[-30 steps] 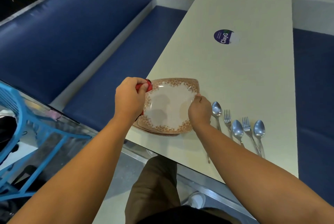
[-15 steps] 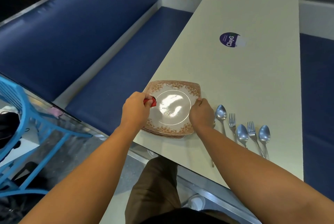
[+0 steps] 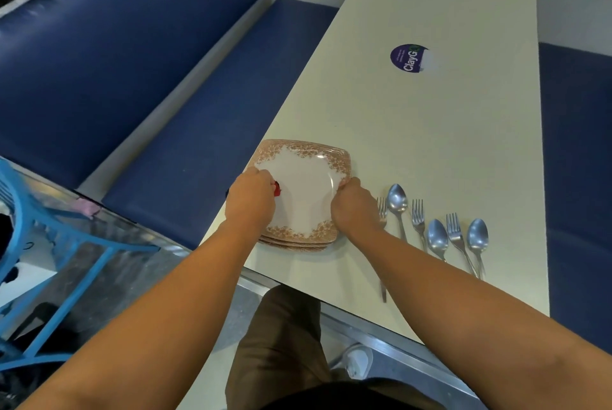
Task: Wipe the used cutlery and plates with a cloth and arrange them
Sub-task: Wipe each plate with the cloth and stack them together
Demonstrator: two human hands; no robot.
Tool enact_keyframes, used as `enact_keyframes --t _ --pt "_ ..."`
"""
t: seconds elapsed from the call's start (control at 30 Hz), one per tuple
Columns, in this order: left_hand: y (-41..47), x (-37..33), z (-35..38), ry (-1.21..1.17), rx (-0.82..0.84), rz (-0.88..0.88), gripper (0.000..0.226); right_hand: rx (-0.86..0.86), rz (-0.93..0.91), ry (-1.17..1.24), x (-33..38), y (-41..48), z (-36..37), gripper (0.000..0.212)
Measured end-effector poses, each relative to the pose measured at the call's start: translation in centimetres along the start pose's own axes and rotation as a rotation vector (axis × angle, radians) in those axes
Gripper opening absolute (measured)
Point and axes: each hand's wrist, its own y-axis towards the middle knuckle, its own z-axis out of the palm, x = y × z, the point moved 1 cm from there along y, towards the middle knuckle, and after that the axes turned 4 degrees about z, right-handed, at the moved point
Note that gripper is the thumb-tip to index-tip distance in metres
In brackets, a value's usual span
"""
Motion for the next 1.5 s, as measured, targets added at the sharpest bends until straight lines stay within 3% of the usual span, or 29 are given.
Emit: enact_keyframes --t 0.13,0.33,0.5,0.6,0.87,1.07,1.23,1.5 --pt "0.5 -2.7 0.9 -0.131 0.010 0.094 0.022 0.000 0.013 -0.008 0.1 -0.1 0.2 0.029" --pt "-4.3 -4.5 2.1 -0.228 0.078 0.413 0.018 0.001 0.022 -0.029 0.2 -0.1 0.0 0.028" --pt "-1.9 1.2 1.4 -0.070 -0.051 0.136 0.022 0.015 -0.007 -0.033 0.1 0.2 0.2 0.028" --pt "-0.2 0.4 1.2 -0.071 -0.097 0.064 0.024 0.026 0.007 -0.037 0.2 -0.1 0.2 0.028" --pt "-2.9 -5.1 2.3 -0.269 -0.016 0.315 0.018 0.012 0.024 -0.026 0.2 0.0 0.3 0.027" --pt "-1.7 -0.3 1.2 -0.137 -0.119 0.090 0.016 0.035 -0.006 0.003 -0.2 0.3 0.4 0.028" --pt "2.9 -0.6 1.1 -0.117 -0.178 -0.052 0.022 0.028 -0.031 0.004 -0.4 0.6 0.4 0.028" --pt "4.3 -6.4 2.1 -0.330 -0.164 0.146 0.014 -0.007 -0.078 0.019 -1.0 0.7 0.5 0.029"
